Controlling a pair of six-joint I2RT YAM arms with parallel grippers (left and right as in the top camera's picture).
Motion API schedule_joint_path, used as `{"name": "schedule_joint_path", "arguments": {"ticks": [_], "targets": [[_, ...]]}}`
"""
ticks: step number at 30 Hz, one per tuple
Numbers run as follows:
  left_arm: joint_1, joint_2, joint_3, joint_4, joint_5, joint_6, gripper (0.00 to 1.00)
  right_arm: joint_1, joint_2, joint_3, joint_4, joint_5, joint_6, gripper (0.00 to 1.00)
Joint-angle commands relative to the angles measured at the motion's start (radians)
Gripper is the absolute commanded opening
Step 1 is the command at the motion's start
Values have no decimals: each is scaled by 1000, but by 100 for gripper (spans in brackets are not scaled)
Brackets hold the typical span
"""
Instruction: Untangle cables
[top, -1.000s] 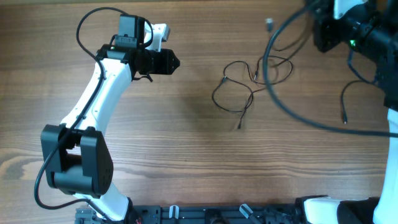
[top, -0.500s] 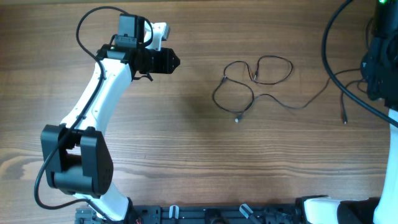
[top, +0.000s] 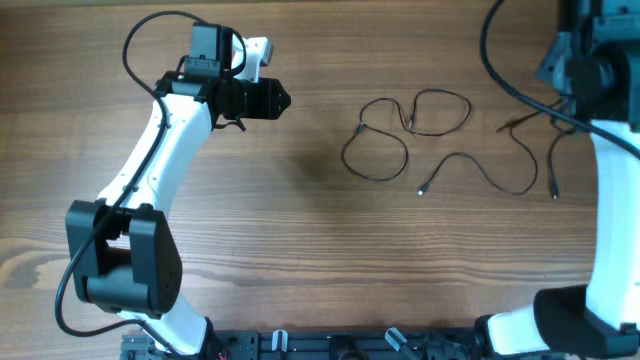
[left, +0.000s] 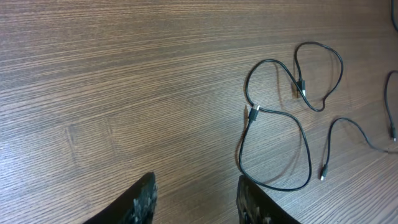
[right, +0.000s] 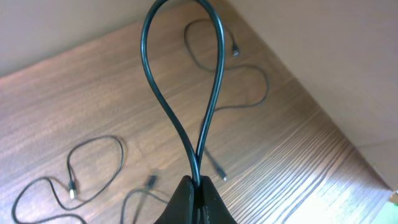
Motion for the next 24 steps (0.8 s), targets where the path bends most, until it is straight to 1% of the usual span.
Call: {"name": "schedule_joint_path", "arguments": {"ticks": [1,5,7,10,12,16,19,22,24], "targets": [[-5,-26,-6,0,13,13,43,0,21,-32,-3,-114,-42,4],[-5,-26,-6,0,13,13,43,0,19,-32,73,-126,-63,4],[-5,-26,-6,0,13,13,43,-2,12,-31,162,-187,-141,4],[-5,-26,-6,-1,14,13,43,-12,12,-29,200,-193,-142,4],[-5,-26,-6,-1,18,13,43,-23,10,-13,213,-177,-165,4],[-5,-26,-6,0,21,13,43,-44,10,60,211,-70,-173,4],[-5,-26,-6,0,21,13,43,-105,8,163,196,-64,-191,4],[-5,-26,-6,0,21,12,43,-206,7,259,149,-64,-191,4],[-5,-26,-6,-1,36,12,43,-309,-4,300,127,-66,-190,4]]}}
